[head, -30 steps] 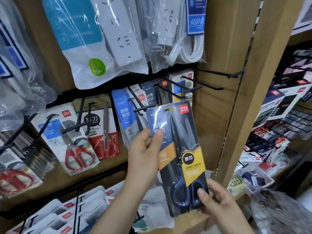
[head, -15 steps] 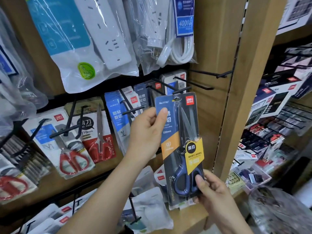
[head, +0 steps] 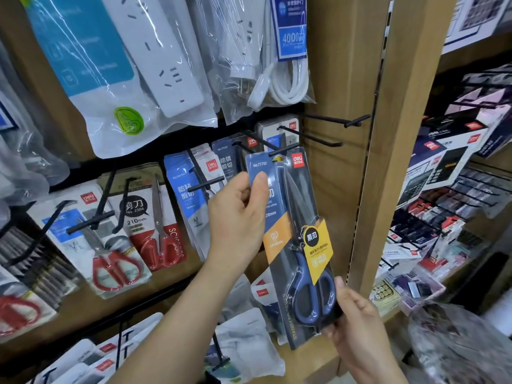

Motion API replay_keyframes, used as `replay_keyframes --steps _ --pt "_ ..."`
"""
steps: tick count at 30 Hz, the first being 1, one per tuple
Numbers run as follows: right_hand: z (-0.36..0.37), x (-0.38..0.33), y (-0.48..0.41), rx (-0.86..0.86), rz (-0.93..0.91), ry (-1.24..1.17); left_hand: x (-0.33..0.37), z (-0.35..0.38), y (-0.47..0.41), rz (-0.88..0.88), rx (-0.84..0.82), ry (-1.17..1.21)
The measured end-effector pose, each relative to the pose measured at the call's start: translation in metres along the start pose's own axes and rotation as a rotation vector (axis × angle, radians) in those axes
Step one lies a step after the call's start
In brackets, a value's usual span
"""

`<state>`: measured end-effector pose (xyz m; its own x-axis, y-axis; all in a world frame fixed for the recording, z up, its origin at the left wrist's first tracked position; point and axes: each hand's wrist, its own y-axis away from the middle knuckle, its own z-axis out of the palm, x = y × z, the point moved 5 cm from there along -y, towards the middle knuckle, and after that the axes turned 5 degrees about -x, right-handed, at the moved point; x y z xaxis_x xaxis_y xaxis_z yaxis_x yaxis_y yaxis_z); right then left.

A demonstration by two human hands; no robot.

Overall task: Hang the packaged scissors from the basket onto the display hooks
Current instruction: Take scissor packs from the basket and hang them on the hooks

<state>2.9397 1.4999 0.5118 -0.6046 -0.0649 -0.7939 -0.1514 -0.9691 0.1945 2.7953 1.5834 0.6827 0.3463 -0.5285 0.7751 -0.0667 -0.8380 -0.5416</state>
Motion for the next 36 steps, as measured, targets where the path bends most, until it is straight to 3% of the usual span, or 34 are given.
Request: replay_keyframes --steps 10,24,26,30,31,34,36 --pt "-0.004 -0.023 0.025 0.113 -0.225 0.261 -0.008 -0.004 0.004 -0.114 0.045 0.135" --pt "-0.003 -0.058 0.055 0.269 -0.230 0.152 -0.028 0.004 -0.003 -0.432 -0.086 0.306" --pt "0.004 -0.068 0.061 0.257 -0.262 0.155 -0.033 0.008 -0.001 -0.508 -0.098 0.339" --pt "0.029 -0.084 0.071 0.059 -0.337 0.165 -0.035 0.008 -0.004 -0.589 -0.036 0.429" --pt "0.028 -0.082 0.068 0.038 -0.341 0.205 -0.037 0.004 -0.008 -0.549 -0.008 0.345" --pt "0.010 -0.058 0.044 0.020 -0.247 0.282 -0.030 -0.007 -0.017 -0.311 0.023 -0.205" --pt "0.002 -0.035 0.024 -0.004 -0.147 0.303 -0.025 -0.007 -0.014 -0.200 0.054 -0.341"
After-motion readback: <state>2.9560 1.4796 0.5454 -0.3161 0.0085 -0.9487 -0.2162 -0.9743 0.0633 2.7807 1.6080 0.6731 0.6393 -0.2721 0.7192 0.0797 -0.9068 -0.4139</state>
